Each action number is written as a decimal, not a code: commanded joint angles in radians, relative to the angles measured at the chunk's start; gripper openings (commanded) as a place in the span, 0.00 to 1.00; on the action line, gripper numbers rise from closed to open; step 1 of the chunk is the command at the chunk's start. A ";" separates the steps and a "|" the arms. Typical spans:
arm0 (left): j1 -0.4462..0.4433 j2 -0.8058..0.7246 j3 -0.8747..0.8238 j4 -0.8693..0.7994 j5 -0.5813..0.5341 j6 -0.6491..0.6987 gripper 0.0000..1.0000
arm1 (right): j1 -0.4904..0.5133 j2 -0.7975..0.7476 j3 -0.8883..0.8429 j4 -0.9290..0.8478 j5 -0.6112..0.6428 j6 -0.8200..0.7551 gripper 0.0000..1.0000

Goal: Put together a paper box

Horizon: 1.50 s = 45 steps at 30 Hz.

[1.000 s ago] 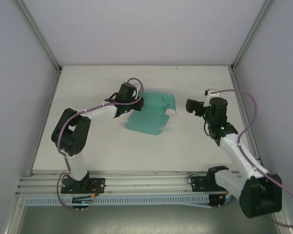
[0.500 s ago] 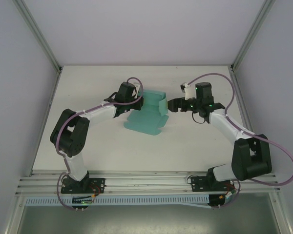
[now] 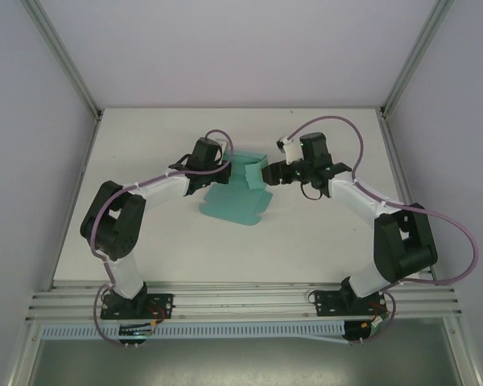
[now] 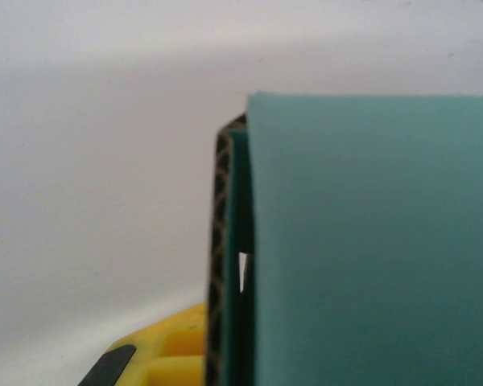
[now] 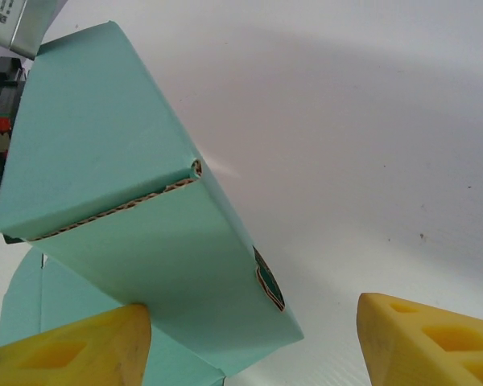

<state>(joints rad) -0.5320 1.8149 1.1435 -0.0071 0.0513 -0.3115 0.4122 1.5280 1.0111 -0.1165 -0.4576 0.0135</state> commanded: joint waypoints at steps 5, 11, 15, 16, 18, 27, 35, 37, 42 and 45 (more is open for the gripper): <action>-0.015 -0.019 0.062 -0.040 -0.014 -0.043 0.00 | 0.046 -0.045 -0.033 0.020 0.029 0.014 0.69; -0.015 -0.024 0.065 -0.043 -0.010 -0.036 0.00 | 0.047 -0.044 -0.072 0.045 -0.029 0.027 0.67; -0.016 -0.028 0.061 -0.045 -0.009 -0.030 0.00 | 0.047 -0.063 -0.094 0.053 -0.048 0.018 0.66; -0.015 -0.030 0.058 -0.039 0.004 -0.024 0.00 | 0.046 -0.067 -0.096 0.051 -0.039 0.014 0.66; -0.016 -0.034 0.049 -0.016 0.036 -0.010 0.00 | 0.047 -0.065 -0.088 0.048 -0.008 0.012 0.65; -0.016 -0.034 0.044 -0.021 0.053 0.029 0.00 | 0.052 -0.034 -0.033 0.075 0.196 0.023 0.56; -0.016 -0.015 0.063 -0.030 0.050 0.019 0.00 | 0.100 0.017 0.004 0.107 0.259 0.014 0.56; -0.016 -0.013 0.065 -0.030 0.056 0.018 0.00 | 0.113 0.032 0.016 0.117 0.267 0.015 0.56; -0.017 -0.026 0.054 -0.016 0.069 0.022 0.00 | 0.119 0.079 0.042 0.159 0.367 0.070 0.54; -0.018 -0.032 0.042 -0.008 0.072 0.026 0.00 | 0.122 0.118 0.049 0.195 0.453 0.115 0.45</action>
<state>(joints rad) -0.5346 1.8145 1.1805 -0.0360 0.0582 -0.3107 0.5201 1.6066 1.0256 -0.0254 -0.1085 0.0750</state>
